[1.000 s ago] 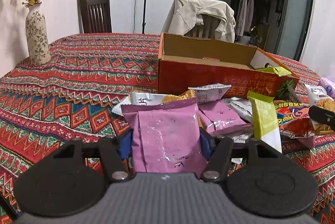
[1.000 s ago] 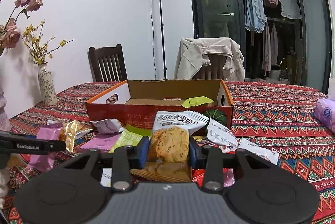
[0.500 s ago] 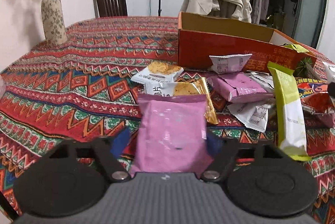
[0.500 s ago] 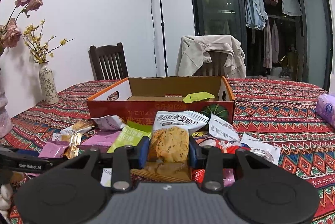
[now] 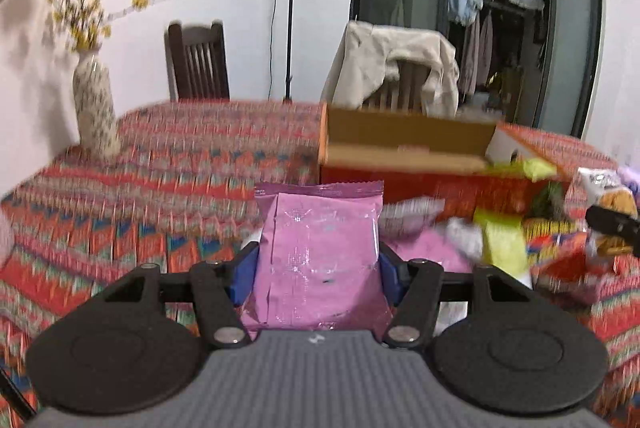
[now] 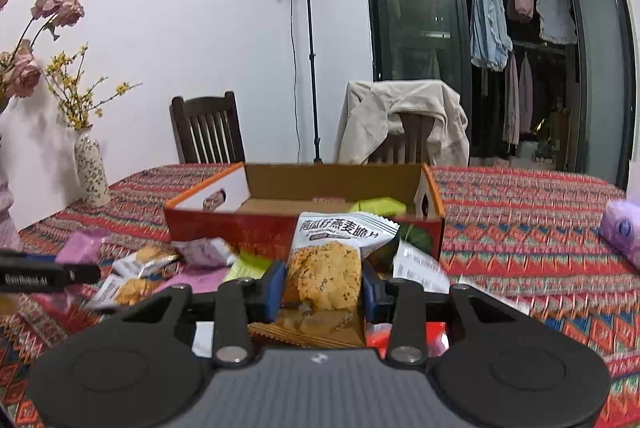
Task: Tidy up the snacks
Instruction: 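Carry the pink bag and biscuit packet into the box and open both tools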
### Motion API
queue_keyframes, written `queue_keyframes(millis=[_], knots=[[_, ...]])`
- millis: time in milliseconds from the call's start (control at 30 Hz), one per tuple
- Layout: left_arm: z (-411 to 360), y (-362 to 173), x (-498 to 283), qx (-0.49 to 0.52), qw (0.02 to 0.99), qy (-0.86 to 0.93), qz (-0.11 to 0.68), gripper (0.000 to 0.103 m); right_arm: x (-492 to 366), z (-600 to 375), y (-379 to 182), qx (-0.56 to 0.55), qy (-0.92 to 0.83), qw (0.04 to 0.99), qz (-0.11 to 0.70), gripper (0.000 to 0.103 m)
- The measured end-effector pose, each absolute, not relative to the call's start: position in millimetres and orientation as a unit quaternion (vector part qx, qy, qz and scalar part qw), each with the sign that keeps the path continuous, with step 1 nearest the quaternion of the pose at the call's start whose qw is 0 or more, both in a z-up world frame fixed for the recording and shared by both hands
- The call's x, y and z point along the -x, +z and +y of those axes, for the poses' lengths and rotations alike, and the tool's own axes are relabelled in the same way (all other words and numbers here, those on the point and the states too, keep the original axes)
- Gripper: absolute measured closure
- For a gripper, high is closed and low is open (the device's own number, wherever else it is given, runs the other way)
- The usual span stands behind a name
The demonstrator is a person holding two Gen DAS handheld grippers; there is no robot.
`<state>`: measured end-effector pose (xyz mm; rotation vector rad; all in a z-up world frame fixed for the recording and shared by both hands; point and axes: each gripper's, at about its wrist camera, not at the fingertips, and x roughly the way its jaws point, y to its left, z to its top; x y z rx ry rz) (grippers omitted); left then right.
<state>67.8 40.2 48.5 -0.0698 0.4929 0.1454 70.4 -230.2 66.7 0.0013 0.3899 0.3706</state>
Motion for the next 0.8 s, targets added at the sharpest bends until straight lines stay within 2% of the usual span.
queue_keyframes(millis=[533, 800], knots=[[7, 111, -183, 0.046, 0.981, 0.044, 0.181, 0.042, -178, -208, 133, -0.02, 0.18, 0.969, 0.168, 0.066], [6, 102, -243, 0.079, 0.977, 0.068, 0.184, 0.042, -234, -193, 123, -0.029, 0.152, 0.972, 0.175, 0.066]])
